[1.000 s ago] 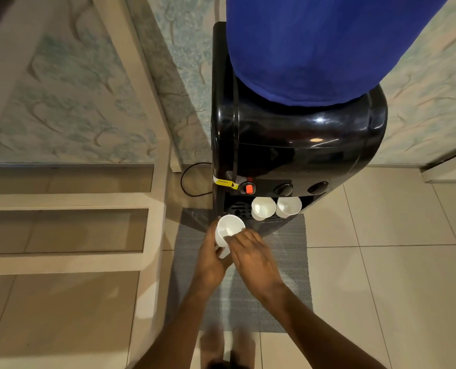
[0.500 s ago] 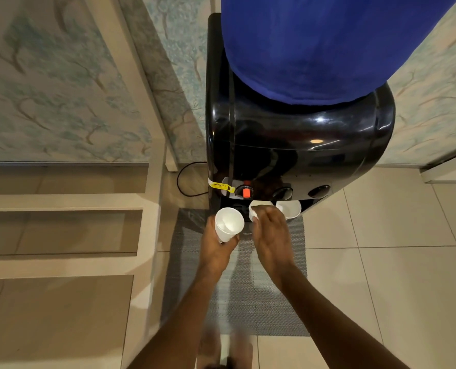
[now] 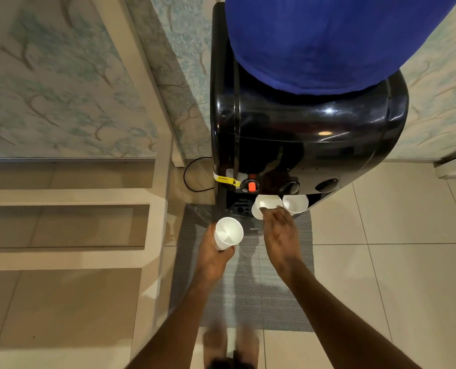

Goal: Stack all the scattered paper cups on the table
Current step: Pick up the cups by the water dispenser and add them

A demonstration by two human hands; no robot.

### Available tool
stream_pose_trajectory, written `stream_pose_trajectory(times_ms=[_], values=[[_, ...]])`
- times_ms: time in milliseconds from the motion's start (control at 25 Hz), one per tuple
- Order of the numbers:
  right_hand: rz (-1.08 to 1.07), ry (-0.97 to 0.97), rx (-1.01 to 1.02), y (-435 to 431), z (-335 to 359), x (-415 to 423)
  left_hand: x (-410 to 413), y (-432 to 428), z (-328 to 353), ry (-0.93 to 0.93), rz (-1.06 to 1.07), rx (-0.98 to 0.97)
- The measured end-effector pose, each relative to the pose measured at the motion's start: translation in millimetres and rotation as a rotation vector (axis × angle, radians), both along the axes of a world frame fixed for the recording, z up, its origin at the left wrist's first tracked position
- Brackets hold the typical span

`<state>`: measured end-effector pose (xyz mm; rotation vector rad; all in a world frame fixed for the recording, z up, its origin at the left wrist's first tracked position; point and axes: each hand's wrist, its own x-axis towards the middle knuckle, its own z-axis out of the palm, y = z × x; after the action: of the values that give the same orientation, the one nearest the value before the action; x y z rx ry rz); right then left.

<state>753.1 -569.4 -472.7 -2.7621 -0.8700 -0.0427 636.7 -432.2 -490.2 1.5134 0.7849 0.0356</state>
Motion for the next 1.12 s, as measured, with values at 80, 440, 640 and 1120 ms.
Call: stream_pose_trajectory(times_ms=[80,440,640,1120], values=[[-0.005,-0.017,0.108,-6,16,-20,-4,-2,5,0.001,0.002,0.0],[0.157,0.08,0.16,-5,53,-68,8,-23,24,0.009,0.139,-0.306],[0.252,0.171,0.151,-11,36,-70,9,-27,23,-0.041,-0.004,-0.142],[-0.197,0.184,-0.08,-36,-21,27,3,-18,7,0.012,-0.033,0.032]])
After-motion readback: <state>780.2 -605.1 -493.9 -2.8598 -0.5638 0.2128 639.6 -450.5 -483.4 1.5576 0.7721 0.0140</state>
